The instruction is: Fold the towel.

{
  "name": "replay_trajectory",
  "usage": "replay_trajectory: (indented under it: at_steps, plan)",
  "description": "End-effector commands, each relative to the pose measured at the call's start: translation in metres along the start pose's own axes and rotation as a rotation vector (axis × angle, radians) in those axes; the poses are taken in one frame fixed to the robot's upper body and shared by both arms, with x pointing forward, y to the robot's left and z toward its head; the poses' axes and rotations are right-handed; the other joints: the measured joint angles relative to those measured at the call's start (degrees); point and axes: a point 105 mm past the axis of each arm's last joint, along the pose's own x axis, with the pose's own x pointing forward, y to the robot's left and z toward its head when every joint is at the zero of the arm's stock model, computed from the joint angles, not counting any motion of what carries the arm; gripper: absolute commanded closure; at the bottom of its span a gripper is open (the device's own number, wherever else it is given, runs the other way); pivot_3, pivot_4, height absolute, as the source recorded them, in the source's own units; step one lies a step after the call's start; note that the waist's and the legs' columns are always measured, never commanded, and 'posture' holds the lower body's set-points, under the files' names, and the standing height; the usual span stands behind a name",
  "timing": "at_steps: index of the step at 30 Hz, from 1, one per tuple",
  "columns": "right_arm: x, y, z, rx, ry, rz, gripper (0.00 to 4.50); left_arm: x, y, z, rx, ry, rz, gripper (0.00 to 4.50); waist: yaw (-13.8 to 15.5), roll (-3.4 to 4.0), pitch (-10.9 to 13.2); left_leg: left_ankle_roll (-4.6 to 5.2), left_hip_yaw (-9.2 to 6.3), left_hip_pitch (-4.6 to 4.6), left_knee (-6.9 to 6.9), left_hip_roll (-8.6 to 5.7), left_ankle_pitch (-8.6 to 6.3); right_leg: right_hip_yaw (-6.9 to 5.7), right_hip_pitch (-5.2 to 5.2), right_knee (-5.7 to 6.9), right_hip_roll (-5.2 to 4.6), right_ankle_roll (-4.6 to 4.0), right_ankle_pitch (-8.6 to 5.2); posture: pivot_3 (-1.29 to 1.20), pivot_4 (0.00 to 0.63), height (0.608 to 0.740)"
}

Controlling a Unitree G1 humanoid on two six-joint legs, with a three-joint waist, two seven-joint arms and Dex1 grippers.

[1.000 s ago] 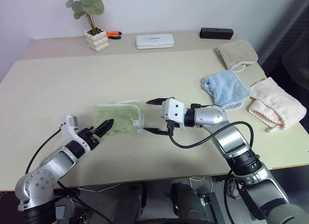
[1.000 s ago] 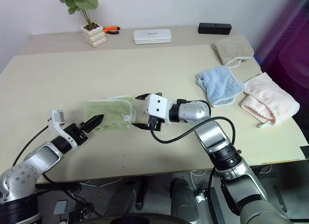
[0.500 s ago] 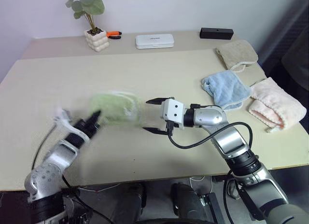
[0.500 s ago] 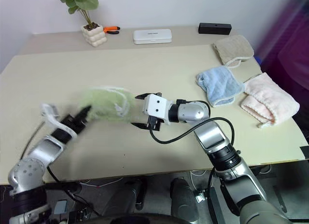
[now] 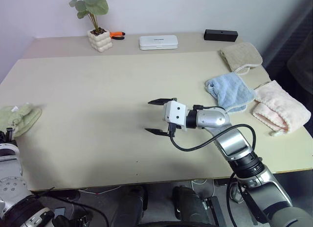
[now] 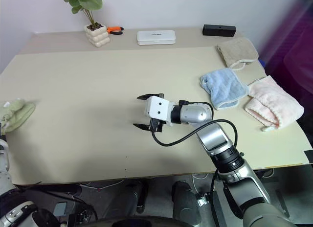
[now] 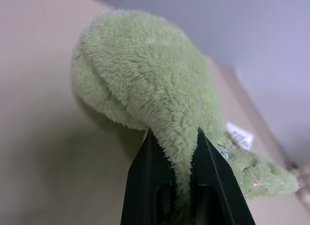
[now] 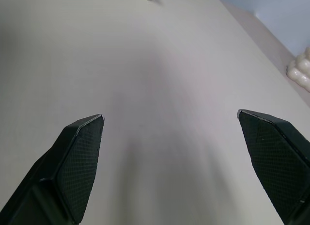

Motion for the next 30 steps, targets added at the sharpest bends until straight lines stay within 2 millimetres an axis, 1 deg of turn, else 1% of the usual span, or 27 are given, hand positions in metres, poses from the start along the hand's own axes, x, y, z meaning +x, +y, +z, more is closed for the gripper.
replay_trajectory:
  at_steps: [1,5,9,13,15,17,19,20,23,28,30]
  plan:
    - [0.000,0.000,0.004,-0.027,-0.019,0.002,0.00,-0.002,-0.017,0.005,-0.001,-0.023,-0.054,4.46,-0.1,0.00,0.0,0.00,0.00,0.00,0.00,0.00,0.00,0.00,0.00,0.00,0.00,0.00,0.00,0.00,0.150,0.740]
    - [0.001,0.000,0.003,-0.031,-0.017,0.003,0.00,-0.001,-0.017,-0.001,-0.001,-0.004,-0.037,4.46,-0.3,0.00,0.0,0.00,0.00,0.00,-0.02,0.01,0.00,0.00,-0.01,0.00,0.00,0.00,0.00,0.00,0.150,0.740]
    - [0.002,0.000,0.002,-0.033,-0.017,0.002,0.00,0.008,-0.018,-0.007,-0.016,0.016,-0.016,4.46,-0.2,-0.01,0.0,-0.01,0.00,0.01,-0.02,0.02,0.00,0.00,-0.02,0.02,0.04,0.00,0.00,0.00,0.150,0.740]
    - [0.003,0.000,0.002,-0.033,-0.020,0.006,0.00,0.020,-0.036,-0.011,-0.006,0.030,-0.054,4.46,-0.1,-0.04,0.0,-0.01,-0.02,0.00,-0.01,0.00,0.01,-0.02,-0.01,0.01,0.03,0.01,0.00,0.00,0.150,0.740]
    - [0.004,0.000,0.002,-0.035,-0.021,0.010,0.00,0.029,-0.054,-0.012,0.003,0.032,-0.100,4.46,-0.2,-0.04,0.0,-0.01,-0.03,0.00,-0.01,0.00,0.01,-0.03,-0.01,0.02,0.04,0.01,0.01,0.00,0.150,0.740]
    - [0.005,0.000,0.003,-0.038,-0.024,0.011,0.00,0.039,-0.080,-0.009,-0.004,0.016,-0.167,4.46,-0.1,-0.06,0.0,-0.02,-0.04,0.01,-0.01,0.00,0.02,-0.04,0.00,0.03,0.05,0.01,0.01,0.00,0.150,0.740]
    - [0.006,-0.001,0.003,-0.041,-0.026,0.010,0.00,0.046,-0.092,-0.005,-0.019,0.000,-0.195,4.46,-0.2,-0.12,0.0,-0.06,-0.13,-0.01,0.00,0.00,0.04,-0.13,0.00,0.03,0.07,0.01,0.01,0.00,0.150,0.740]
    - [0.005,-0.001,0.003,-0.041,-0.026,0.010,0.00,0.048,-0.094,-0.004,-0.026,-0.004,-0.195,4.46,-0.3,-0.11,0.0,-0.06,-0.11,-0.01,-0.01,-0.01,0.04,-0.11,0.01,0.02,0.06,0.01,0.01,0.00,0.150,0.740]
    - [0.005,-0.001,0.003,-0.044,-0.026,0.004,0.00,0.053,-0.087,-0.009,-0.022,0.008,-0.169,4.46,-0.8,-0.10,0.0,-0.05,-0.05,0.01,-0.07,-0.02,0.03,-0.04,-0.04,0.03,0.04,0.02,0.02,0.00,0.150,0.740]
    - [0.003,-0.001,0.003,-0.042,-0.023,-0.008,0.00,0.050,-0.062,-0.016,-0.058,0.017,-0.095,4.46,-0.7,-0.11,0.0,-0.07,-0.07,0.01,-0.12,0.02,0.03,-0.02,-0.12,0.07,0.07,0.03,0.02,0.00,0.150,0.740]
    - [0.002,-0.001,0.002,-0.042,-0.021,-0.007,0.00,0.046,-0.053,-0.015,-0.073,0.004,-0.064,3.75,-0.5,-0.11,0.0,-0.07,-0.08,0.01,-0.09,0.02,0.03,-0.03,-0.09,0.07,0.06,0.03,0.03,0.00,0.150,0.740]
